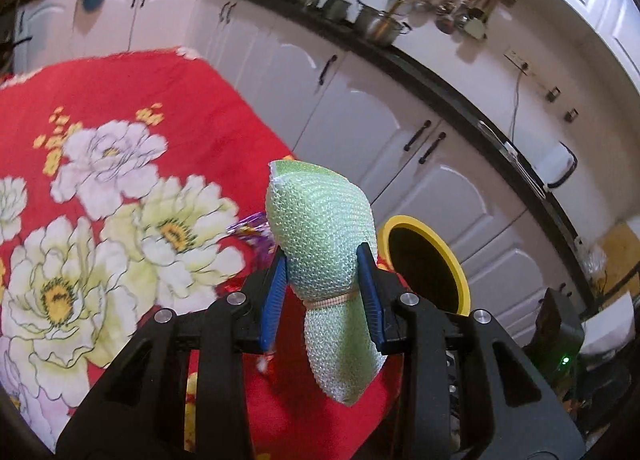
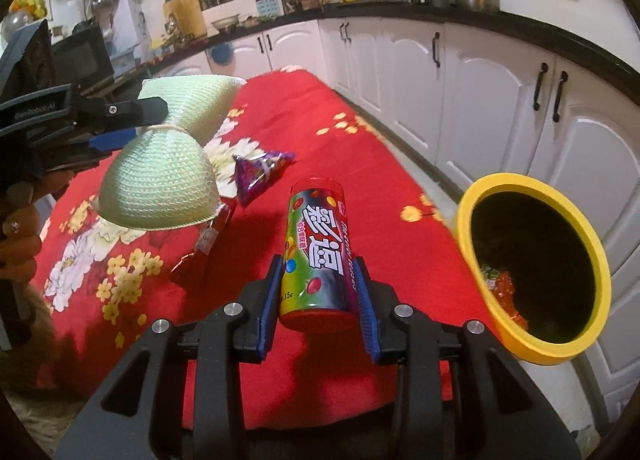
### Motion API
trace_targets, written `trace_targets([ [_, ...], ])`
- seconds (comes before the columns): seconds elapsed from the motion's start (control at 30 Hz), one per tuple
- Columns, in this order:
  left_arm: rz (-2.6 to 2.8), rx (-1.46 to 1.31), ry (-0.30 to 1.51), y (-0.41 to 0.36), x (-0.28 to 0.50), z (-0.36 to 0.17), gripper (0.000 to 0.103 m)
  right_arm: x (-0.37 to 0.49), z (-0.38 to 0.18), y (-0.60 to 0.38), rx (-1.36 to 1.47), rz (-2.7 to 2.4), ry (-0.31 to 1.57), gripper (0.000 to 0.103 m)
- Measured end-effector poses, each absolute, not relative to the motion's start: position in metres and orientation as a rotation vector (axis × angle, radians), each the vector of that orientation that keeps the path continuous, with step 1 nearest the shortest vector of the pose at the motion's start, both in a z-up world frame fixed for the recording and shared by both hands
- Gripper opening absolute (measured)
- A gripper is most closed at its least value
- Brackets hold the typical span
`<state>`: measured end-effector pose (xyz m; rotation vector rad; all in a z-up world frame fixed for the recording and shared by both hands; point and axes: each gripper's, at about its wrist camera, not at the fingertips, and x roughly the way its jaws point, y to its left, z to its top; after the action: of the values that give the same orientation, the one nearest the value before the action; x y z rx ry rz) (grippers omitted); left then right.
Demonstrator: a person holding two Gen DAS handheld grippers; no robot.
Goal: Collect trash
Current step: 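Lift the scrubber and candy tube and carry both over the yellow bin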
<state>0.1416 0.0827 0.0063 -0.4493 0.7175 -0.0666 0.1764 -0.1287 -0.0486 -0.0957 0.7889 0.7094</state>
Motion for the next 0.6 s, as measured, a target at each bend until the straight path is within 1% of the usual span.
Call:
trace_targets([
  [0.6,-0.167,-0.33,0.68,0.011,0.172,0.034,0.027,0.189,-0.01,-0.21,0.02,0.565,0.678,0.033],
])
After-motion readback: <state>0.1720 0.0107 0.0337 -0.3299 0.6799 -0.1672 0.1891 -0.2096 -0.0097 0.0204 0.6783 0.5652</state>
